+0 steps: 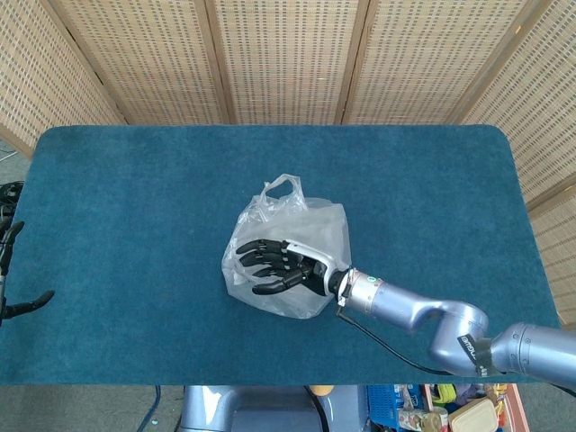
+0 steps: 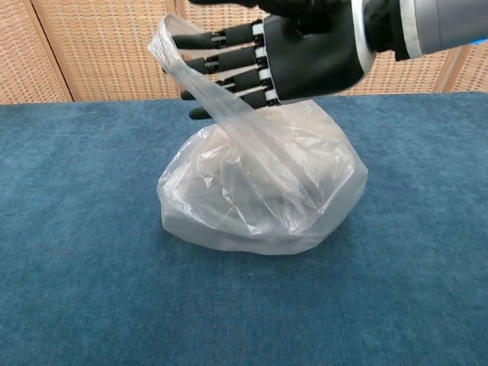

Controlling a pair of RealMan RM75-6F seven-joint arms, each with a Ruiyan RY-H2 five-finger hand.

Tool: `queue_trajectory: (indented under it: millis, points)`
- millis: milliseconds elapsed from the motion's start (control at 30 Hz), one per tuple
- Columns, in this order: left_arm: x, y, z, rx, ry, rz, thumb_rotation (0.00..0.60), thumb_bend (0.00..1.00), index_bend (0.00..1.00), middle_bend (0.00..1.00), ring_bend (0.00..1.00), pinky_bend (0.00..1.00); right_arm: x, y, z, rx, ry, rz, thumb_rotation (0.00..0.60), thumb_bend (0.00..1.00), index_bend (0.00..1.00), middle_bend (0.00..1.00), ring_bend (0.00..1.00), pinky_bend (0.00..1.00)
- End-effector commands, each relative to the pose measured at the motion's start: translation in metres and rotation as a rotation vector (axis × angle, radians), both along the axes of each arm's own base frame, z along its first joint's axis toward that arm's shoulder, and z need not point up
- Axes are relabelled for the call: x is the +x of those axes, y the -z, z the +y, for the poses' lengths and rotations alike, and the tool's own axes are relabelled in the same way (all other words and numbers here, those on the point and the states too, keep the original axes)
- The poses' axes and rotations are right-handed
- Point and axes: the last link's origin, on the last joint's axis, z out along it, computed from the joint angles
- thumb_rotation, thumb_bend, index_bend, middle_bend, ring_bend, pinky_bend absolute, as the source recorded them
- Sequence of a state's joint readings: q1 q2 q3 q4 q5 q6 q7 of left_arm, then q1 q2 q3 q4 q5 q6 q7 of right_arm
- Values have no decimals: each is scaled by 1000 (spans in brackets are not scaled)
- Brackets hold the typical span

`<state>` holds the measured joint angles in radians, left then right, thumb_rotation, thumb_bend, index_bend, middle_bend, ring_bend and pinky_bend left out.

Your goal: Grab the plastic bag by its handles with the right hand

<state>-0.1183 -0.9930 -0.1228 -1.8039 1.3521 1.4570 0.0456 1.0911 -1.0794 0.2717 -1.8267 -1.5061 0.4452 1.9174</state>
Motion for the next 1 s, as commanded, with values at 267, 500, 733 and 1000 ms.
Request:
queue_trajectory:
  millis: [267, 500, 733, 1000]
  points:
    - [0, -1, 0, 0, -1, -4, 600, 89, 0, 0, 0, 0, -3, 11, -1, 37, -33, 67, 600, 0, 268, 208, 8, 8]
    - [-1, -2, 1, 0, -4, -9, 600, 90, 0, 0, 0, 0, 0, 14, -1, 47, -40, 62, 600, 0, 283, 177, 0, 0]
    - [-2, -1, 1, -1, -6, -7, 600, 88, 0, 0, 0, 0, 12, 13, -3, 58, -40, 13, 600, 0, 338, 222, 27, 0]
    - [-2, -1, 2, -2, -9, -8, 600, 90, 0, 0, 0, 0, 19, 9, -7, 52, -74, 49, 600, 0, 419, 237, 10, 0]
